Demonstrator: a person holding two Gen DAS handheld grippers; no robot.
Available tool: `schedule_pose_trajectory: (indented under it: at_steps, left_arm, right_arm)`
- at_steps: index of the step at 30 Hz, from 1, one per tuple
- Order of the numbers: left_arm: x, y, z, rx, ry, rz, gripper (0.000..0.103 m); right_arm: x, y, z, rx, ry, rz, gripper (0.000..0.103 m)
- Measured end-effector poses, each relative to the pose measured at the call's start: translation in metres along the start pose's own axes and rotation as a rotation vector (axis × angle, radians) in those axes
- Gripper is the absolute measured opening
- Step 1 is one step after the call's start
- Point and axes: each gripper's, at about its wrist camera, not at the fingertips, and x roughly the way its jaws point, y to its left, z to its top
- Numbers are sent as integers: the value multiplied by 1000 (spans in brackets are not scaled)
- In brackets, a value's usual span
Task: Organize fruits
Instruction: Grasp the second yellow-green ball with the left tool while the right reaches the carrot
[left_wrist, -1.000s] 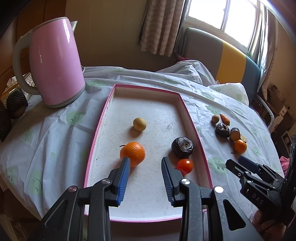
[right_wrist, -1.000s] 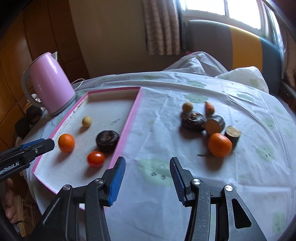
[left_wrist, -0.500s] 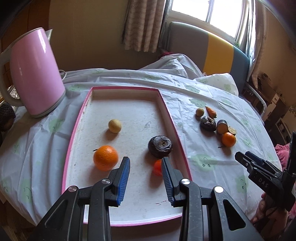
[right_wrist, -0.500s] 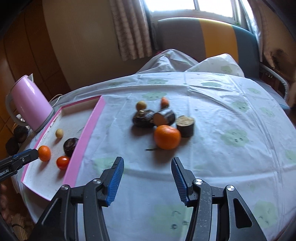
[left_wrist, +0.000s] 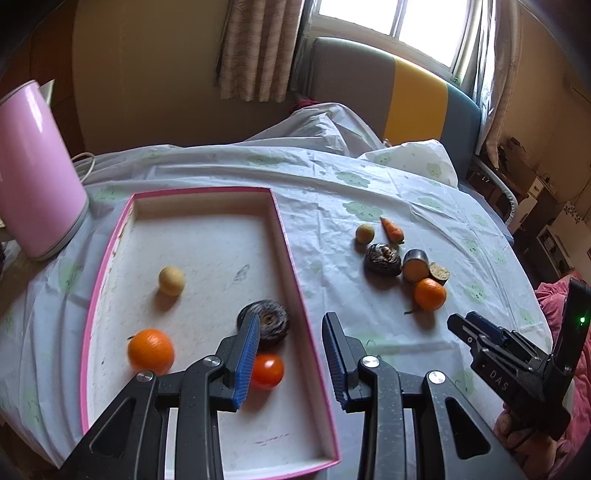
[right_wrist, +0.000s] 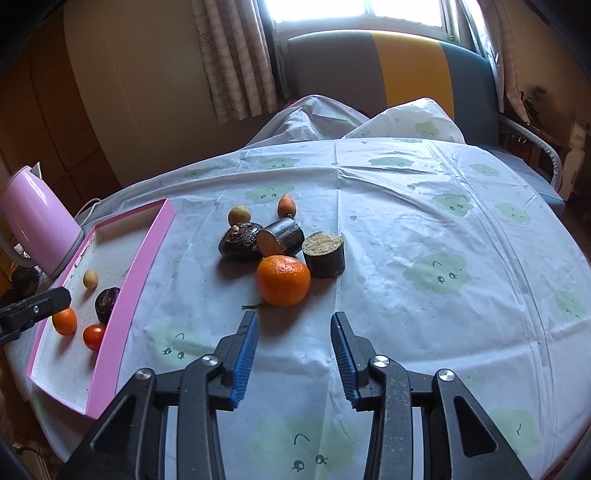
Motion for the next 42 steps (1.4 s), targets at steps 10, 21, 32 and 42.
schedule_pose_trajectory:
  at_steps: [10, 21, 32, 42]
  left_arm:
    - [36, -32, 37, 33, 28, -39, 34]
    - [96, -63, 75, 19, 103, -99, 26]
    - [156, -73, 92, -42, 186, -122, 26]
    - [176, -67, 93, -92, 191, -142, 26]
  right_arm:
    - [7, -14, 20, 21, -30, 0, 38]
    - [30, -25, 58, 21, -35, 53, 27]
    - [64, -30, 81, 16, -12, 85, 26]
    - [90, -17, 99, -32, 24, 150, 26]
